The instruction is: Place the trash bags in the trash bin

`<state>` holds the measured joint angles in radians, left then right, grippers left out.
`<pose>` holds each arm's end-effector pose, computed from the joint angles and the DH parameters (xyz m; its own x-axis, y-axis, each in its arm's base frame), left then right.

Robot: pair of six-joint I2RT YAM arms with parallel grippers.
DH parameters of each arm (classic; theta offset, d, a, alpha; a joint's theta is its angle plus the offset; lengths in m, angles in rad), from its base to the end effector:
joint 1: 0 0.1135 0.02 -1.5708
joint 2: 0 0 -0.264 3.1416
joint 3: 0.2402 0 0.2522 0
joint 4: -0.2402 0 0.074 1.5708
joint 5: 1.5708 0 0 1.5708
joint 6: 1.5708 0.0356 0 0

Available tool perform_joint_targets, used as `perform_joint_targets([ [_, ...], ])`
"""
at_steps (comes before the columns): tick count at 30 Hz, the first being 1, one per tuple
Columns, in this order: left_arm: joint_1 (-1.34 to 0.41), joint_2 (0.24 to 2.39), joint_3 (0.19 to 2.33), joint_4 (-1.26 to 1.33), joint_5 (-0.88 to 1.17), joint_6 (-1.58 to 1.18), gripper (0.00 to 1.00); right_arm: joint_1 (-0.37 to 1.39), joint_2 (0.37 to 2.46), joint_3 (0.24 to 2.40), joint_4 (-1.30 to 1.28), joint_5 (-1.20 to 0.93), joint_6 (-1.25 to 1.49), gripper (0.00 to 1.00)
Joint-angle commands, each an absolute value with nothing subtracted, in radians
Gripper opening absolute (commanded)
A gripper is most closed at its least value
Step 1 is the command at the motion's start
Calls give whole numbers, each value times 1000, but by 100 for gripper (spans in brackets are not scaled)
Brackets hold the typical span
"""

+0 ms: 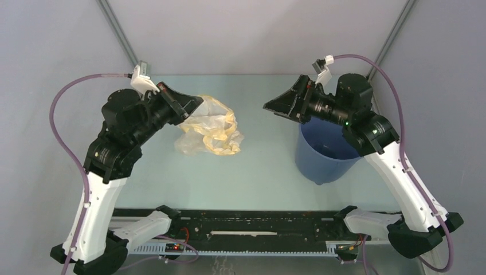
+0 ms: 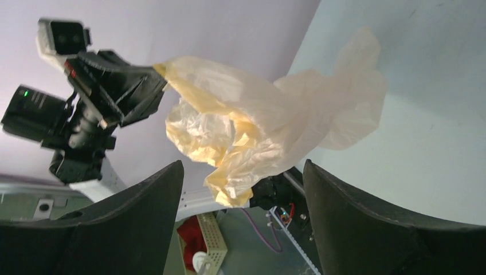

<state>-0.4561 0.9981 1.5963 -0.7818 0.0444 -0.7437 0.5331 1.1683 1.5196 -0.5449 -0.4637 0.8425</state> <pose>0.1369 -0.0689 0.5029 -0.4451 -0.5350 -0.7181 0.2417 0.7004 -0.6716 0.1898 0.1305 0.4767 -0.7316 0.3433 -0.5889 -0.4305 0.4372 0.7896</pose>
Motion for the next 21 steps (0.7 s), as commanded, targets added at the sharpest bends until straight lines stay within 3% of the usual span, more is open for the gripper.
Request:
perform_joint_targets([
  [1, -414, 994, 1535, -607, 217, -960, 0, 610, 1183, 1477, -428, -513, 776, 85],
  [9, -408, 998, 1523, -577, 240, -982, 0, 822, 1236, 1524, -553, -285, 575, 86],
  [14, -406, 989, 1522, -581, 233, -975, 0, 958, 1308, 1631, -729, -18, 443, 88],
  [16, -404, 995, 1524, -580, 245, -969, 0, 1024, 1336, 1669, -790, 180, 374, 88],
  [21, -395, 1004, 1529, -580, 269, -959, 0, 1101, 1412, 1780, -913, 379, 281, 89],
])
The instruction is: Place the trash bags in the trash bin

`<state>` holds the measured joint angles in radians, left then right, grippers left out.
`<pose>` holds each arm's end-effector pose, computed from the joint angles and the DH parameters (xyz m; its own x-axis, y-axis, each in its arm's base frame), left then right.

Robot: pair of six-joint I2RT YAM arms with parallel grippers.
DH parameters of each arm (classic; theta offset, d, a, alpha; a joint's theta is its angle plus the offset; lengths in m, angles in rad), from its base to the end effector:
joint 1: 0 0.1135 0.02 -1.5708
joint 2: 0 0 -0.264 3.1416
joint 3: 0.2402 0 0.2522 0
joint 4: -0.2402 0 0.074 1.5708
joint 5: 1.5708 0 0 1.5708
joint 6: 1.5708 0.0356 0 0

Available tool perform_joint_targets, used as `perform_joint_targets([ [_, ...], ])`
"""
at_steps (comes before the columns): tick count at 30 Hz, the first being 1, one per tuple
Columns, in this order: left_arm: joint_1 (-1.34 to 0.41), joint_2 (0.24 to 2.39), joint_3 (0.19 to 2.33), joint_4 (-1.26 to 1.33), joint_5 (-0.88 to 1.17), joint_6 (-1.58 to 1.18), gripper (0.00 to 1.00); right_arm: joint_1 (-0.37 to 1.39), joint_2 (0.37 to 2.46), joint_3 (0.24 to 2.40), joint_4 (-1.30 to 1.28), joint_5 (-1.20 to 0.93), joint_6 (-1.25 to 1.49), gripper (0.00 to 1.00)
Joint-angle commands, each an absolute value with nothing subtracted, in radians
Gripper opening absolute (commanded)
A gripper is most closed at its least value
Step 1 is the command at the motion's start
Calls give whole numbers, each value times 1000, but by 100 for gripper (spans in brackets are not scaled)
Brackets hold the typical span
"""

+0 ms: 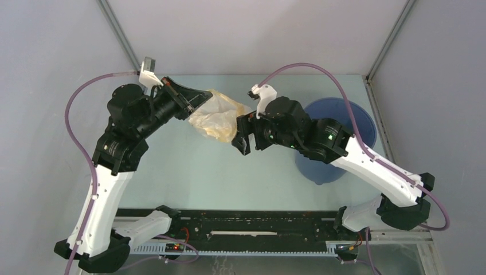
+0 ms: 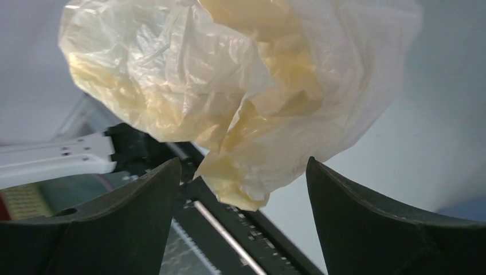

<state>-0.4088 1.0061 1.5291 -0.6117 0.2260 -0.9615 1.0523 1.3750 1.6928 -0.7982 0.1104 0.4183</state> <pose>0.1521 -0.0746 0.5012 -0.5322 -0.6404 -0.5538 0.2723 0.4899 -0.8282 0.1420 0.2409 0.4554 -0.5403 -0.1322 -0.8310 -0.6516 0.6907 0.3137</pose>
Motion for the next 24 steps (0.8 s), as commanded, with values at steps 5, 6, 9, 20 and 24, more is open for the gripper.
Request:
perform_joint_targets([
  [5, -382, 1021, 1539, -578, 293, -945, 0, 1216, 1463, 1776, -855, 560, 131, 92],
  [6, -377, 1025, 1541, -578, 302, -942, 0, 1234, 1477, 1774, -841, 589, 101, 92],
  [9, -354, 1030, 1542, -577, 326, -935, 0, 1262, 1518, 1795, -843, 709, 71, 90],
  [20, -251, 1022, 1539, -677, 368, -826, 0, 1137, 1380, 1675, -723, 524, 76, 13],
  [24, -219, 1039, 1601, -797, 317, -709, 0, 981, 1277, 1559, -690, 133, 151, 0],
])
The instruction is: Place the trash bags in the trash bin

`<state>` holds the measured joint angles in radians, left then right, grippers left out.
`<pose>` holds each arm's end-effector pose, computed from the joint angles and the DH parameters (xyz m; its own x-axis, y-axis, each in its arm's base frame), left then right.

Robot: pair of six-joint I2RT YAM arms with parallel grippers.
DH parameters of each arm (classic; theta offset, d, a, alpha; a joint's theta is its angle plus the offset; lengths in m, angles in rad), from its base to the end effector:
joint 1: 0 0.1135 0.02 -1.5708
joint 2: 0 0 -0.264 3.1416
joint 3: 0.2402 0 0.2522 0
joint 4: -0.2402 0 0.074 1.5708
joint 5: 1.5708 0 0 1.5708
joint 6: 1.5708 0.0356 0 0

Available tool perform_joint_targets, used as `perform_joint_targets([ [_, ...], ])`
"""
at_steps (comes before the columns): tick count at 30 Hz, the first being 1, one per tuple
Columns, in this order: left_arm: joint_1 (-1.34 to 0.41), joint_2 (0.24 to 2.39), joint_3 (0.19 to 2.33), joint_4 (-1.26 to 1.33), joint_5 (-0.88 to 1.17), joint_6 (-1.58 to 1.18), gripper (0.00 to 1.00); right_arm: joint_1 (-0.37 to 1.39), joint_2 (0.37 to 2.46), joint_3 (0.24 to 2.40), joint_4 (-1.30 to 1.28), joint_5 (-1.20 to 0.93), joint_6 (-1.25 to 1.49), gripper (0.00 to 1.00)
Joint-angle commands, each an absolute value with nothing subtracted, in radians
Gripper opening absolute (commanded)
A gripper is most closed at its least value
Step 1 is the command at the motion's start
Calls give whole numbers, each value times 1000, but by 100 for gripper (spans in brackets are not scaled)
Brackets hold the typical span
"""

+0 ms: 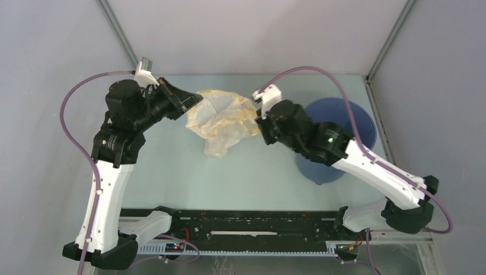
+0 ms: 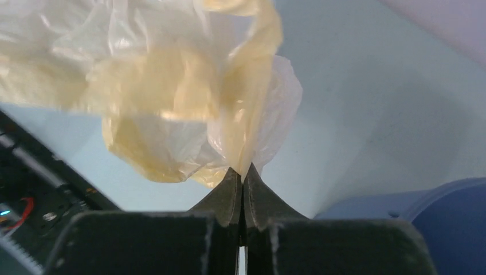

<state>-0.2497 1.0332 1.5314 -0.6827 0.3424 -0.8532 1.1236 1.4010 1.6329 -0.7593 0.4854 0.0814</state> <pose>0.1686 -0.0553 0.4903 -0.5332 -0.5964 -0.6000 0.2294 0.5807 -0.7811 0.1409 0.2553 0.4353 -0.2676 -0.3916 -0.8804 -0.6034 0.7804 -0.1638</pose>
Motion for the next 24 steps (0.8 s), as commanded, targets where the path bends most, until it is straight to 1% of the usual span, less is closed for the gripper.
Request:
perform_joint_targets([
  [1, -214, 1045, 1620, -818, 308, -686, 0, 932, 1253, 1536, -689, 42, 178, 0],
  [6, -207, 1091, 1704, -855, 322, -632, 0, 720, 1174, 1437, -609, -385, 336, 0],
  [9, -207, 1122, 1719, -838, 373, -638, 0, 677, 1201, 1430, -556, -594, 406, 0],
  [11, -208, 1138, 1739, -842, 382, -632, 0, 661, 1232, 1440, -560, -671, 413, 0],
  [12, -207, 1141, 1750, -846, 371, -627, 0, 654, 1250, 1461, -594, -659, 403, 0],
  [15, -207, 1132, 1773, -870, 310, -605, 0, 632, 1290, 1542, -755, -457, 366, 0],
  [17, -206, 1120, 1779, -897, 259, -584, 0, 602, 1296, 1574, -812, -385, 351, 0],
  [19, -206, 1105, 1783, -917, 202, -575, 0, 568, 1288, 1579, -819, -396, 350, 0],
  [21, -206, 1090, 1777, -909, 189, -576, 0, 556, 1278, 1573, -809, -433, 347, 0],
  [24, -206, 1099, 1772, -884, 269, -595, 0, 569, 1281, 1568, -810, -459, 354, 4],
])
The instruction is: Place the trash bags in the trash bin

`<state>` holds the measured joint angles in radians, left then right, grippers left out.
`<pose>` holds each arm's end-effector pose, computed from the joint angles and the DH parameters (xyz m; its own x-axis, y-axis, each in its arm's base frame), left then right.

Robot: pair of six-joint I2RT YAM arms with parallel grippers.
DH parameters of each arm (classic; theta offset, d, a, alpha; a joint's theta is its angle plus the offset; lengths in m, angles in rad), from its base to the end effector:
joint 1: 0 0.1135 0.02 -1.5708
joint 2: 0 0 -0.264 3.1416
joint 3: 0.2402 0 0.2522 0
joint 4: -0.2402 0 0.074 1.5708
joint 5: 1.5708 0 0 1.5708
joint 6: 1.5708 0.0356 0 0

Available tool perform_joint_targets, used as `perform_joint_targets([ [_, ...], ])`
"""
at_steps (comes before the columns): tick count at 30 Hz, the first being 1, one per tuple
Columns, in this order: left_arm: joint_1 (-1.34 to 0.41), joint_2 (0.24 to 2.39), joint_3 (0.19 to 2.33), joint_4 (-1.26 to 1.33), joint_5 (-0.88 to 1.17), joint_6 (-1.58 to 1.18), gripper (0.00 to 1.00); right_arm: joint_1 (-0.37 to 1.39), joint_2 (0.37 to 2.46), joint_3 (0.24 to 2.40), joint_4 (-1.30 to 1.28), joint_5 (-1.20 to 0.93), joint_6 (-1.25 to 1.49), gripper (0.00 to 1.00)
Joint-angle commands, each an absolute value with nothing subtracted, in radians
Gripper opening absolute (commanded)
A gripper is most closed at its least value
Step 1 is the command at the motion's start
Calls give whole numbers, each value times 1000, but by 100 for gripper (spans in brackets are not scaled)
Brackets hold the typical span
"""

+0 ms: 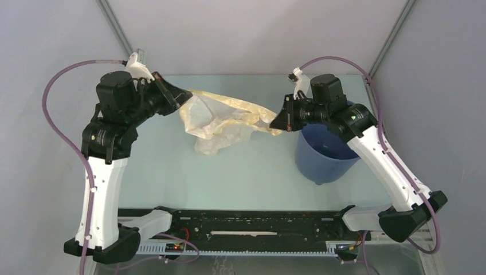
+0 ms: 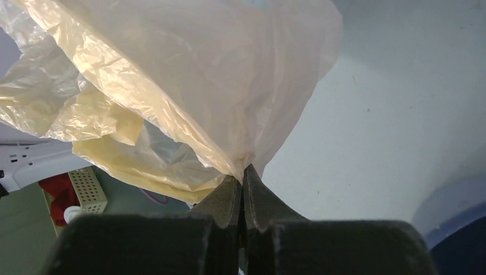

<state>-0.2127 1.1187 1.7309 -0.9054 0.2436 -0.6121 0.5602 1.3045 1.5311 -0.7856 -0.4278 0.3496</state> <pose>0.1688 -0.0452 0.5095 -0.4786 -0.4671 -0.7435 0.1901 0.7715 -0.6071 0.2174 0.1538 0.4253 -0.6898 -0.0647 -0.7211 -0.5803 0.6451 0.4971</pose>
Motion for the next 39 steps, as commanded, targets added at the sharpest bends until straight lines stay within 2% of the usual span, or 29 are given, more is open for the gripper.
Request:
perform_joint_targets([
  [1, -206, 1106, 1771, -874, 304, -604, 0, 574, 1287, 1569, -811, -461, 363, 6],
  [5, -206, 1128, 1762, -825, 414, -633, 0, 582, 1297, 1582, -810, -422, 395, 19],
  [9, -208, 1152, 1766, -809, 512, -656, 0, 635, 1318, 1687, -854, -307, 336, 60],
  [11, -217, 1162, 1769, -808, 542, -662, 0, 700, 1337, 1761, -882, -214, 272, 79],
  [12, -222, 1165, 1767, -808, 548, -661, 0, 733, 1349, 1796, -893, -168, 238, 85],
  [14, -234, 1169, 1766, -808, 554, -660, 0, 798, 1375, 1860, -902, -91, 177, 91],
  [19, -272, 1186, 1780, -821, 582, -644, 0, 889, 1464, 1964, -901, 39, 47, 93],
  [22, -299, 1197, 1804, -859, 584, -605, 0, 893, 1525, 2023, -914, -24, 4, 93],
  [24, -315, 1203, 1815, -891, 575, -579, 0, 902, 1553, 2049, -921, -139, -24, 93],
  [27, -327, 1205, 1823, -925, 561, -552, 0, 937, 1567, 2036, -905, -191, -37, 91],
  [31, -339, 1209, 1828, -947, 566, -529, 0, 933, 1582, 2013, -904, -173, -13, 80],
  [33, -349, 1210, 1825, -956, 564, -520, 0, 924, 1589, 2020, -918, -188, -8, 64],
  [36, -353, 1215, 1831, -980, 526, -507, 0, 920, 1589, 2019, -918, -163, 33, 21],
  [37, -353, 1220, 1844, -1000, 492, -503, 5, 917, 1587, 2012, -908, -149, 61, 8],
  [38, -353, 1225, 1868, -1027, 450, -501, 18, 915, 1584, 2002, -889, -129, 96, 0],
  [39, -353, 1231, 1910, -1054, 406, -498, 34, 913, 1578, 1988, -864, -79, 139, 0],
])
